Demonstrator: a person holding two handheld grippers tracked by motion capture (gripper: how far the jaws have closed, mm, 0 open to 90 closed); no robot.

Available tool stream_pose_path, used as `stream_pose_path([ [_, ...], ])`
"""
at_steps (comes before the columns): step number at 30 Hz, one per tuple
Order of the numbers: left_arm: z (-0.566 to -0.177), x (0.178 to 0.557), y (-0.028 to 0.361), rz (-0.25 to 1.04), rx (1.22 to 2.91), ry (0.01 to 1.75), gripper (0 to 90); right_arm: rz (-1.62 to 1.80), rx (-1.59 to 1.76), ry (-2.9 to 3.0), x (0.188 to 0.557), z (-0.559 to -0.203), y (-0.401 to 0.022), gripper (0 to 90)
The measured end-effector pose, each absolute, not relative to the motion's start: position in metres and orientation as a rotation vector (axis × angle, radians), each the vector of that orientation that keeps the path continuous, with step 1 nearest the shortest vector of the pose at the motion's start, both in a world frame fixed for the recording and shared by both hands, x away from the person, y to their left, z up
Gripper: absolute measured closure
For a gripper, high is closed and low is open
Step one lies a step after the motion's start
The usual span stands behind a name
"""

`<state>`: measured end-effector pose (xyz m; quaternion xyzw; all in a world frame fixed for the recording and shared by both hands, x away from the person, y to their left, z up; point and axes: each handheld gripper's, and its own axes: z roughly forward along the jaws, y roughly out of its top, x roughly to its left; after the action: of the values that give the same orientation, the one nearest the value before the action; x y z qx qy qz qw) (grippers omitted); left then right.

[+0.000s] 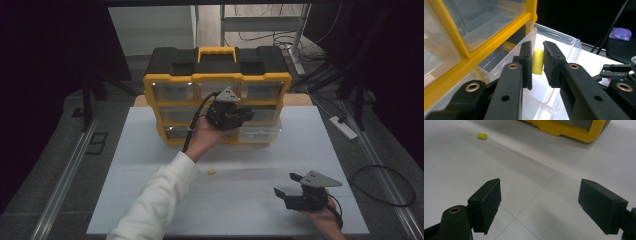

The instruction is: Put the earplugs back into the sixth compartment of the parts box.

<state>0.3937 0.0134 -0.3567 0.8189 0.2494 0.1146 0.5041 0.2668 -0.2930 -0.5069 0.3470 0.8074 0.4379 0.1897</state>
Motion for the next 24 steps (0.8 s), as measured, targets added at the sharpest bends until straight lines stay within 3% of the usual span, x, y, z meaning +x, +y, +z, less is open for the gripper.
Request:
stream_pose_path([
  [4, -0.358, 0.393, 0.011, 0.284, 1.975, 0.628, 35.3, 1.229, 0.971, 2.273, 0.267, -0.507, -0.293, 19.0],
  [7, -0.357, 0.389, 0.018, 0.332, 1.958, 0.649, 27.8, 1.231, 0.974, 2.271, 0.267, -0.507, -0.294, 19.0],
  [10, -0.357, 0.388, 0.024, 0.325, 1.943, 0.662, 23.7, 1.23, 0.973, 2.27, 0.267, -0.507, -0.293, 19.0],
  [24, -0.359, 0.37, 0.058, 0.309, 1.915, 0.665, 21.6, 1.223, 0.973, 2.271, 0.267, -0.508, -0.293, 19.0],
])
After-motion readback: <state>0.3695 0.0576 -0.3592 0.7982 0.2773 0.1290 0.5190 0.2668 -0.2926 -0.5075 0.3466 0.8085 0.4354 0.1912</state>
